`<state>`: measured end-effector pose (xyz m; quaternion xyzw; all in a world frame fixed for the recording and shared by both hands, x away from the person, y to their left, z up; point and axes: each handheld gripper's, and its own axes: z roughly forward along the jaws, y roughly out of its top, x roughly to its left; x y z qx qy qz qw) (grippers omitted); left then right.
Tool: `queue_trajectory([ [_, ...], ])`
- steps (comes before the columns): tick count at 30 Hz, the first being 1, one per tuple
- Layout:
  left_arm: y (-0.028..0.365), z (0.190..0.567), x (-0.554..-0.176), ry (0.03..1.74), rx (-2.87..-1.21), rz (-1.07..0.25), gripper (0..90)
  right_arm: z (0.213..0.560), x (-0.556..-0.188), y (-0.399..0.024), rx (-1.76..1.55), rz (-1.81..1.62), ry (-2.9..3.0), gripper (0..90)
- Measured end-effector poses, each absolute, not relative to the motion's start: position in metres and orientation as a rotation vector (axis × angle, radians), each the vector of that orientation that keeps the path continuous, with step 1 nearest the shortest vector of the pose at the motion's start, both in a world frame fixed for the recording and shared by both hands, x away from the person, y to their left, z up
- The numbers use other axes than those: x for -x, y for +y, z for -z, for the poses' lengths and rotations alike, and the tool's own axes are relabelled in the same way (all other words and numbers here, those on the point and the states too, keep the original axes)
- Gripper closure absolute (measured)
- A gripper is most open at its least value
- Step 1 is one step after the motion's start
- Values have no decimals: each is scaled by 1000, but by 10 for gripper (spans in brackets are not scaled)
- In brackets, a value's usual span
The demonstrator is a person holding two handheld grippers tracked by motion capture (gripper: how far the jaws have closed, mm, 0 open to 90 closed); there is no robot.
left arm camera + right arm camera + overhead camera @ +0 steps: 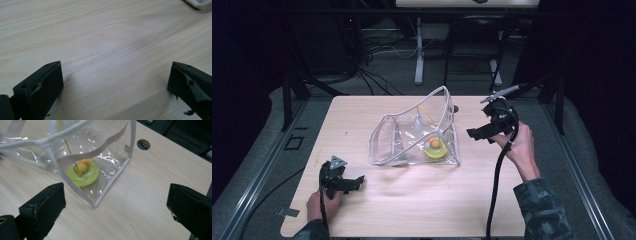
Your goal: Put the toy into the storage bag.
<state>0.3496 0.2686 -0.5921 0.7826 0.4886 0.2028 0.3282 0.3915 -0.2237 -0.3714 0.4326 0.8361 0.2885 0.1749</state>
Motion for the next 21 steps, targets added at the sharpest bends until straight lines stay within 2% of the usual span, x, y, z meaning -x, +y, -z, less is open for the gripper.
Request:
queue_trajectory([
  [16, 269, 592, -350, 1280, -2047, -531, 0, 454, -363, -273, -1352, -888, 2241, 0],
  [21, 268, 592, -350, 1280, -2047, -532, 0, 482, -362, -281, -1394, -814, 2265, 0],
])
